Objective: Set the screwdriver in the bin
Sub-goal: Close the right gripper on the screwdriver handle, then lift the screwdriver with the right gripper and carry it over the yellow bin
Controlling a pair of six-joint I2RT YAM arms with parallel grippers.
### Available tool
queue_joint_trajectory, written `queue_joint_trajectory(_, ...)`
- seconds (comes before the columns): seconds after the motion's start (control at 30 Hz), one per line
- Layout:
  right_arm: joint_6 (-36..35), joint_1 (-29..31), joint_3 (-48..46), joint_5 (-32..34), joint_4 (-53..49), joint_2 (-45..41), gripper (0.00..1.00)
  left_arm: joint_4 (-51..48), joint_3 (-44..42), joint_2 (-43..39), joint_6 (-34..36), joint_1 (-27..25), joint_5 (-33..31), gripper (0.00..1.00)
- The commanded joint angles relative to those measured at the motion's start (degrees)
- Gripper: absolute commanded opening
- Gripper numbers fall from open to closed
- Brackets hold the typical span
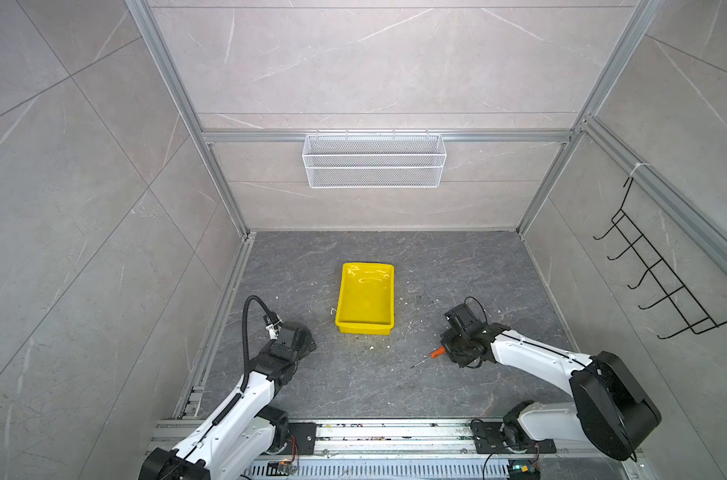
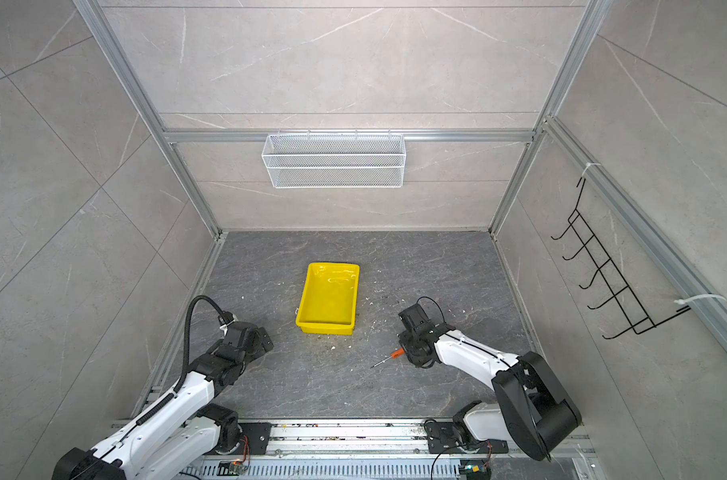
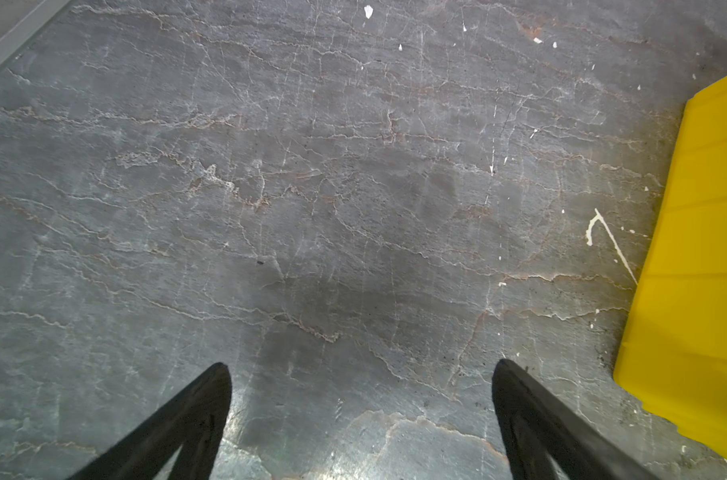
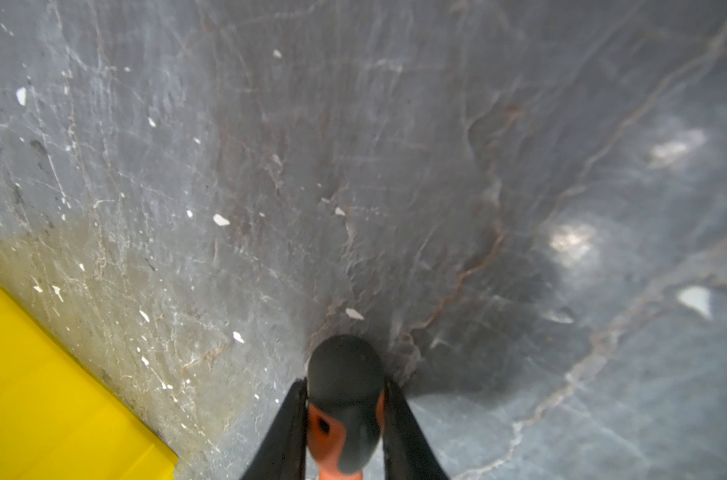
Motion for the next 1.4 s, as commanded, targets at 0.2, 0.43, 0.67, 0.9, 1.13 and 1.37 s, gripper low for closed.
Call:
queue_joint_trajectory(0.2, -4.48, 0.36, 1.76, 3.93, -5.0, -0.52, 0.23, 0.92, 1.78, -1.03, 0.2, -0.03, 0.19, 1.0)
queue_joint_trajectory(0.43, -24.78, 0.37, 9.24, 12.12, -10.46, -5.08, 0.21, 0.47, 2.16, -0.28, 0.3, 0.01, 0.69, 1.0)
queue_joint_trajectory(0.67, -37.95, 0.42, 22.76, 13.32, -18.66, 1.6, 0.16, 1.22, 1.53, -1.68, 0.51, 0.04, 1.46, 1.0)
queue_joint_trajectory(0.9, -43.03, 1.14, 30.29, 9.08, -18.28, 2.76, 0.16, 1.54, 1.26, -2.55, 1.09, 0.02, 2.47, 1.0)
queue_joint_trajectory(1.13, -42.6, 3.11, 37.82, 3.64, -15.27, 9.02, 0.16, 1.68, 0.3, -4.45, 1.18, -0.01, 3.37, 1.0)
queue_joint_trajectory(1.37, -42.79, 8.57, 51.01, 2.75, -16.51, 20.41, 0.17, 2.29, 0.04, -4.16, 1.68, 0.03, 4.43, 1.0)
